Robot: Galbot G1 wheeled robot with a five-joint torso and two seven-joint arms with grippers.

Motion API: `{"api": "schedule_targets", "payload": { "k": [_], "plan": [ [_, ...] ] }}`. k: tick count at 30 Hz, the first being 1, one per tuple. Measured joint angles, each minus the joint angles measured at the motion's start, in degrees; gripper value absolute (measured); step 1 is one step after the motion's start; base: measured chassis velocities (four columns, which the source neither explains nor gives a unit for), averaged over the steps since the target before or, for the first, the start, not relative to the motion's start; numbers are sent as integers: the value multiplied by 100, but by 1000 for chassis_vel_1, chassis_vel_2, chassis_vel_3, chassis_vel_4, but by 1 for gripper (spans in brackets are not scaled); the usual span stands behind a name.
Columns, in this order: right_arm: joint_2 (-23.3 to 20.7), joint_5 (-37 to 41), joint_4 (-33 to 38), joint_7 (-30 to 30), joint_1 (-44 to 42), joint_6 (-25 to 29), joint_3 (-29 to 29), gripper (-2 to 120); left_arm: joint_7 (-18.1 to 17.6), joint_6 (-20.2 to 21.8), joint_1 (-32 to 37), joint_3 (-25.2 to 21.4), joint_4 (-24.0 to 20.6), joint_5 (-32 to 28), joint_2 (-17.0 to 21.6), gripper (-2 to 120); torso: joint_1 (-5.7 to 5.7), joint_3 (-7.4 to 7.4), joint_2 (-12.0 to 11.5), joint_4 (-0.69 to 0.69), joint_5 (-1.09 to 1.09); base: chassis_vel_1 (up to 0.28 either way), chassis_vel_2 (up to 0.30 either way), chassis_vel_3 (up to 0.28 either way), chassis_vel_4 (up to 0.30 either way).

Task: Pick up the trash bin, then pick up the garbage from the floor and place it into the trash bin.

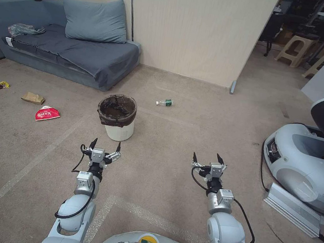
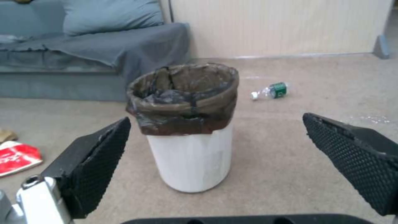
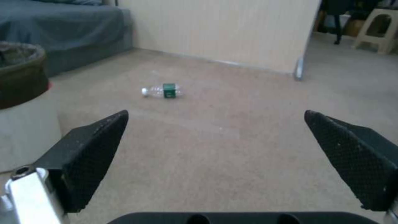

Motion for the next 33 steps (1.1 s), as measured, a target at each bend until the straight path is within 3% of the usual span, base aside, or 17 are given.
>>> {"api": "schedule_targets", "payload": {
  "k": [2, 6, 7, 9, 16, 33],
  "plan": [
    [235, -104, 502, 279, -345, 233, 177, 100, -199, 282, 147, -30, -355, -63, 110, 100, 0, -1, 1, 0, 3, 0, 0, 0, 0],
    [462, -202, 975, 540, -674, 454, 337, 100, -282, 411, 197, -15, -490, -108, 146, 100, 0, 0, 1, -5, -5, 0, 0, 0, 0],
    [537, -203, 1132, 656, -769, 572, 402, 100, -426, 629, 284, -24, -715, -188, 217, 100, -1, -1, 1, -8, -7, 0, 0, 0, 0],
    [571, -152, 1185, 703, -758, 680, 413, 100, -727, 1072, 467, -40, -1181, -350, 360, 100, 0, -1, 1, -1, -1, 0, 0, 0, 0],
    [572, -151, 1141, 689, -743, 724, 387, 100, -1309, 1816, 881, -74, -1991, -561, 591, 100, 0, -1, 1, -2, 3, 0, 0, 0, 0],
    [563, -142, 1084, 654, -720, 738, 394, 100, -1344, 1819, 844, -87, -1980, -526, 585, 100, 0, 0, 1, -3, 0, 0, 0, 0, 0]
  ]
}}
